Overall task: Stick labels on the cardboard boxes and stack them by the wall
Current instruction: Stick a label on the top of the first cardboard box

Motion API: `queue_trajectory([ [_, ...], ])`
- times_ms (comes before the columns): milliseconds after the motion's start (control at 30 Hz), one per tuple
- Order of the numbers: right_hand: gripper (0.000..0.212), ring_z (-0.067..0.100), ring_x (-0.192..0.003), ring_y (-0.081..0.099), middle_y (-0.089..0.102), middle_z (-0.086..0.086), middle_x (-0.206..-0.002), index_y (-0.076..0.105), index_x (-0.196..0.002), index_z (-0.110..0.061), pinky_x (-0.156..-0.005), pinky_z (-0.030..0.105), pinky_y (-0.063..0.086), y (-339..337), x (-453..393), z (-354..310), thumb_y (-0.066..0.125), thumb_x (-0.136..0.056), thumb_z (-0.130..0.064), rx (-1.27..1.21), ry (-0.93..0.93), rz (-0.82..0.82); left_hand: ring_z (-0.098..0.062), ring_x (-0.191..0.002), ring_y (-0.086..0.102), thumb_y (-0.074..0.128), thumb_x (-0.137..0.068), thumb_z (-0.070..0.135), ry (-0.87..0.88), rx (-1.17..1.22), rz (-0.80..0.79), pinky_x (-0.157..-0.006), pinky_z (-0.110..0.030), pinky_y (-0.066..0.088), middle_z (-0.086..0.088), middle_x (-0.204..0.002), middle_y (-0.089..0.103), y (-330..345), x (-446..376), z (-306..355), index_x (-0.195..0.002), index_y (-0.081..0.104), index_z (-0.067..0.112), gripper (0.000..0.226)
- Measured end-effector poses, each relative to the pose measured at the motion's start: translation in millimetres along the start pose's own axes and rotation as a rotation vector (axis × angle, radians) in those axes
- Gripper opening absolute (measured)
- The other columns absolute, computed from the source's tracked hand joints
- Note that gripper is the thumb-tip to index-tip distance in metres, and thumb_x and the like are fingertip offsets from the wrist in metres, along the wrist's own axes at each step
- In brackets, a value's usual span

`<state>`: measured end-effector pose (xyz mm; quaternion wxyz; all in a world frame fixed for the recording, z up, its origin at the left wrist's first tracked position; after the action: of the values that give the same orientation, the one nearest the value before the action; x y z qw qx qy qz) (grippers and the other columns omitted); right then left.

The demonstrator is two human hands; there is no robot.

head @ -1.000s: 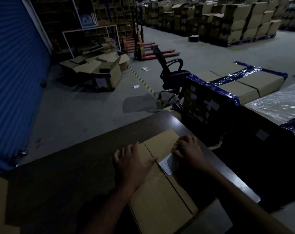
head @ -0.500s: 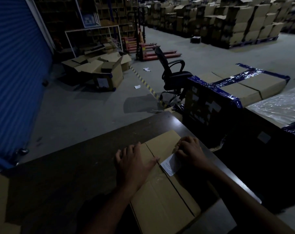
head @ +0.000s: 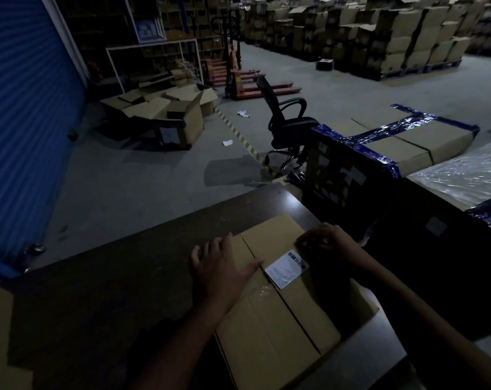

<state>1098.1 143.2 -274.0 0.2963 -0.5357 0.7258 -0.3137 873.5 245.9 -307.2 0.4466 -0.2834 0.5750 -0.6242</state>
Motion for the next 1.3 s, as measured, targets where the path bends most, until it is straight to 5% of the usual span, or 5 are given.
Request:
queue_trajectory([
  [200, 0.021, -0.002, -0.066, 0.039, 0.041, -0.028, -0.071, 0.076, -0.093, -0.030, -0.064, 0.029, 0.038, 13.3, 12.0, -2.1, 0.057, -0.083, -0.026, 0.137, -0.182, 0.228, -0.017, -0.134, 0.040, 0.028, -0.075, 0.090, 0.005, 0.006, 0.000, -0.117, -0.042, 0.018, 0.002, -0.144, 0.047, 0.9, -0.2, 0.9, -0.148, 0.034, 0.028, 0.096],
  [700, 0.017, 0.013, -0.097, 0.031, 0.040, -0.009, -0.095, 0.073, -0.097, -0.034, -0.083, 0.029, 0.036, 21.7, 6.2, -6.3, 0.072, -0.081, -0.028, 0.193, -0.011, 0.116, -0.017, -0.134, 0.040, 0.015, -0.070, 0.093, 0.000, -0.025, -0.006, -0.117, -0.043, 0.020, 0.001, -0.144, 0.047, 0.0, 0.1, 0.5, -0.147, 0.034, 0.028, 0.103],
  [800, 0.031, 0.017, -0.106, 0.038, 0.046, -0.009, -0.100, 0.070, -0.098, -0.034, -0.085, 0.031, 0.035, 30.1, -0.3, -1.0, 0.053, -0.082, -0.053, 0.234, 0.047, 0.032, -0.016, -0.133, 0.042, 0.014, -0.070, 0.093, -0.001, -0.024, 0.002, -0.117, -0.043, 0.020, 0.002, -0.142, 0.049, -0.3, 0.8, -0.5, -0.146, 0.037, 0.028, 0.103],
  [1133, 0.025, 0.013, -0.106, 0.031, 0.039, -0.012, -0.107, 0.049, -0.093, -0.041, -0.093, 0.030, 0.033, 32.2, -20.7, 3.5, 0.054, -0.074, -0.056, 0.251, 0.087, -0.288, -0.015, -0.135, 0.039, 0.009, -0.068, 0.093, 0.006, -0.025, -0.012, -0.119, -0.044, 0.017, 0.003, -0.145, 0.046, -1.2, 0.9, 0.5, -0.148, 0.032, 0.028, 0.106],
  [1300, 0.014, 0.017, -0.087, 0.045, 0.051, 0.004, -0.096, 0.058, -0.087, -0.014, -0.083, 0.031, 0.041, 32.7, -28.0, 6.2, 0.048, -0.096, -0.008, -0.308, 0.308, -0.171, -0.015, -0.136, 0.038, 0.018, -0.072, 0.092, 0.011, -0.001, -0.017, -0.119, -0.044, 0.015, 0.003, -0.146, 0.045, -1.0, 1.3, 0.0, -0.149, 0.032, 0.028, 0.102],
])
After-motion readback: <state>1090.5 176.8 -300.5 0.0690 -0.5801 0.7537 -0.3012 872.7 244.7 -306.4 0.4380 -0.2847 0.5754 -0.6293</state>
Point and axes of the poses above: each hand's wrist, its own x-axis away from the middle knuckle, its own y-axis out of the palm, z = x × y, the point moved 7 cm from there along -x, towards the middle knuckle
